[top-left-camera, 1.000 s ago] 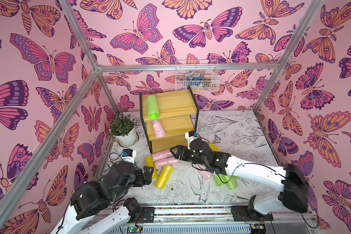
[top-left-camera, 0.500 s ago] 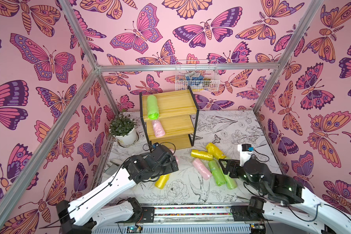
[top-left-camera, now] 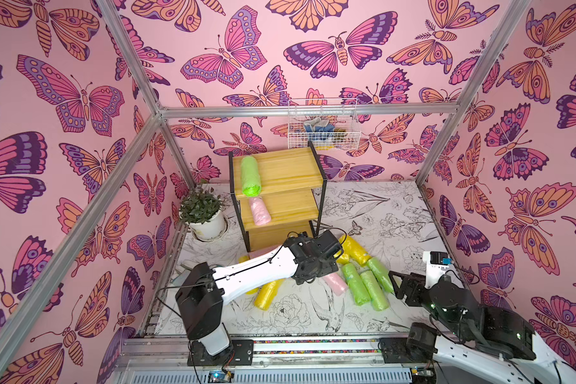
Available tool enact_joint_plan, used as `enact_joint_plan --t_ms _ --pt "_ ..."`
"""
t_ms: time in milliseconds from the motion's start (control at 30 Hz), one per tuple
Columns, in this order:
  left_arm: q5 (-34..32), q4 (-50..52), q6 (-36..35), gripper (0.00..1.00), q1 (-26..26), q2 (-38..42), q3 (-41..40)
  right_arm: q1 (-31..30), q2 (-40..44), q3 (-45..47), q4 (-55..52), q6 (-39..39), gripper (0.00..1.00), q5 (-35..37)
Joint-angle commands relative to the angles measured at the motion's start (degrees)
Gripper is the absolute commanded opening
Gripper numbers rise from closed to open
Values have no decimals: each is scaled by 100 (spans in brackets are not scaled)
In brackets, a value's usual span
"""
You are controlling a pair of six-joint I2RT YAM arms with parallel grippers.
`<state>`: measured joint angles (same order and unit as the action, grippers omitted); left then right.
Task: Sort the rolls of trash bags by color and place them on the shelf
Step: Pick up the roll of trash bags from the center of the board.
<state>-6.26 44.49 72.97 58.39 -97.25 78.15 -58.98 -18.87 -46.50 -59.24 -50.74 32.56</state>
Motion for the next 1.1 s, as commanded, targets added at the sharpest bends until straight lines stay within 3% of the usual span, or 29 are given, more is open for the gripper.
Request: enact_joint_plan --t_ms 0,467,900,1067 --pt "-22 -214 290 97 22 -376 247 -13 231 129 -236 -10 81 98" --pt "-33 -291 887 83 -65 -1568 443 -15 348 286 -197 2 81 5" --pt "-197 -358 704 75 -209 -2067 534 -11 323 414 -71 27 81 -47" --pt "-78 -573 684 60 -267 -1997 165 -12 220 426 -43 42 81 -32"
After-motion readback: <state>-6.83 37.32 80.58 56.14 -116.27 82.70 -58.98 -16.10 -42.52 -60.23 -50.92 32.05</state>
